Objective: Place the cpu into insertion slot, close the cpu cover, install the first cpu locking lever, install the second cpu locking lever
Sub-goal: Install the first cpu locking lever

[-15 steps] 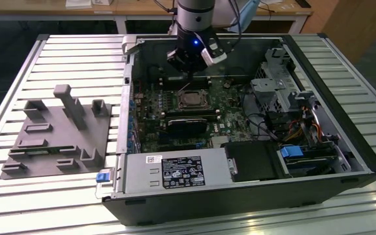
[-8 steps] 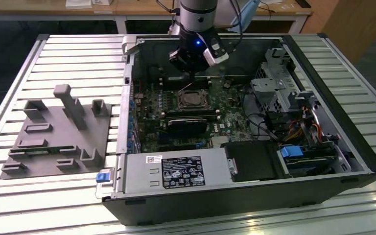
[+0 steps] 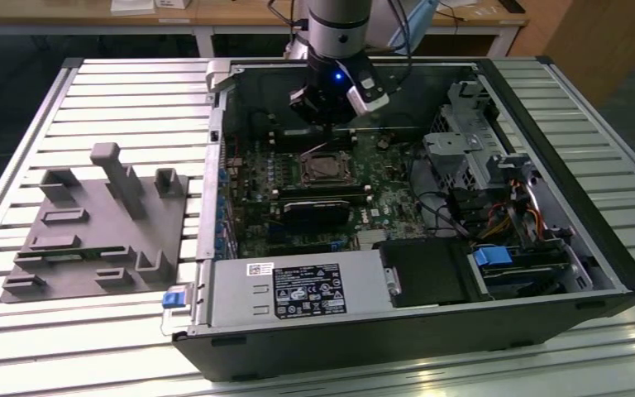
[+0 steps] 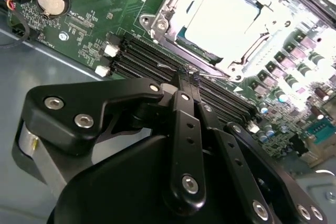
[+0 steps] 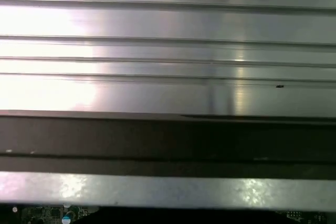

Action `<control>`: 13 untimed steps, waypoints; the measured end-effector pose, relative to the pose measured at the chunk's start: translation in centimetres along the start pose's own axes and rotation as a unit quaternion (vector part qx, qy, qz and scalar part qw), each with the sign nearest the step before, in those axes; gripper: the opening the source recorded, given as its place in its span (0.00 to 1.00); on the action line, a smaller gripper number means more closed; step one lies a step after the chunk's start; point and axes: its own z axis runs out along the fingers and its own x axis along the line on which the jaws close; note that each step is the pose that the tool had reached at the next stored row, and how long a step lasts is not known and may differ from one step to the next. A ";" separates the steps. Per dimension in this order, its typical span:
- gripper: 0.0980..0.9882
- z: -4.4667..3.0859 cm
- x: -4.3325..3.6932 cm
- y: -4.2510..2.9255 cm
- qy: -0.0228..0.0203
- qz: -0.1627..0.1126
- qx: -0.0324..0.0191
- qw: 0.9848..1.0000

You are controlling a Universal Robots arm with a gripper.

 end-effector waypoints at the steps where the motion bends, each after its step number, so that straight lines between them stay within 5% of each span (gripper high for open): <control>1: 0.01 0.13 -0.09 -0.01 0.000 0.000 0.000 1.000; 13: 0.01 1.30 -0.67 -0.09 0.000 0.000 0.000 1.000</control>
